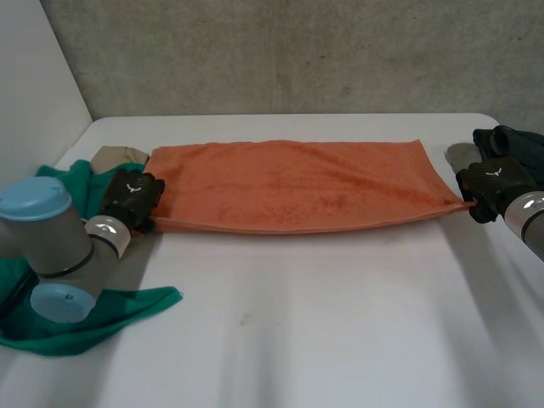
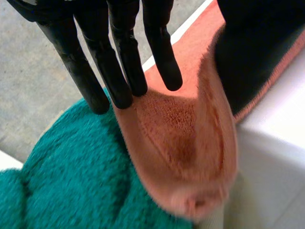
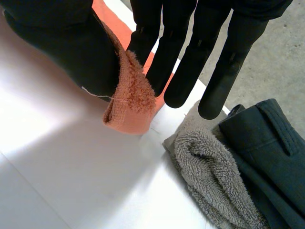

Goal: Fold the laundry.

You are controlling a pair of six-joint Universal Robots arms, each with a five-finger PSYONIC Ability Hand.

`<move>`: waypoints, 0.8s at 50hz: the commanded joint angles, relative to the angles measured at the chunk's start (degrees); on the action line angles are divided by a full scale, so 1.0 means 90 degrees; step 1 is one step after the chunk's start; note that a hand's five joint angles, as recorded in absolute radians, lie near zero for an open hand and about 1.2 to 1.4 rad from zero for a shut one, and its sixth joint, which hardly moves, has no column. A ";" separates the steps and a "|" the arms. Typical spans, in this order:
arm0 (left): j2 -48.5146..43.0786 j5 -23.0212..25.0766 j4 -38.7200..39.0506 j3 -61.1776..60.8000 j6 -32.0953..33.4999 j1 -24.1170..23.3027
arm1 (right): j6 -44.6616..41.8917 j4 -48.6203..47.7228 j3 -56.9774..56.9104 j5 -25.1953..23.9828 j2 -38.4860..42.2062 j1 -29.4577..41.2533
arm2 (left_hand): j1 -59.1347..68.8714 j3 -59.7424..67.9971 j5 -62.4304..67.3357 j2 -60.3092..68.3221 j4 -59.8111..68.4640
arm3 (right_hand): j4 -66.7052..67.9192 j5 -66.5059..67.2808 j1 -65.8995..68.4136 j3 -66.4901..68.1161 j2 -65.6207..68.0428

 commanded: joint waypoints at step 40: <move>0.1436 0.0400 -0.3104 0.0184 0.0743 -0.0290 | -0.2232 0.2135 -0.0759 0.0565 0.0048 -0.0037 | 0.3729 0.3840 0.3864 0.3840 0.3830 | 0.1241 0.1387 0.1700 0.1293 0.1381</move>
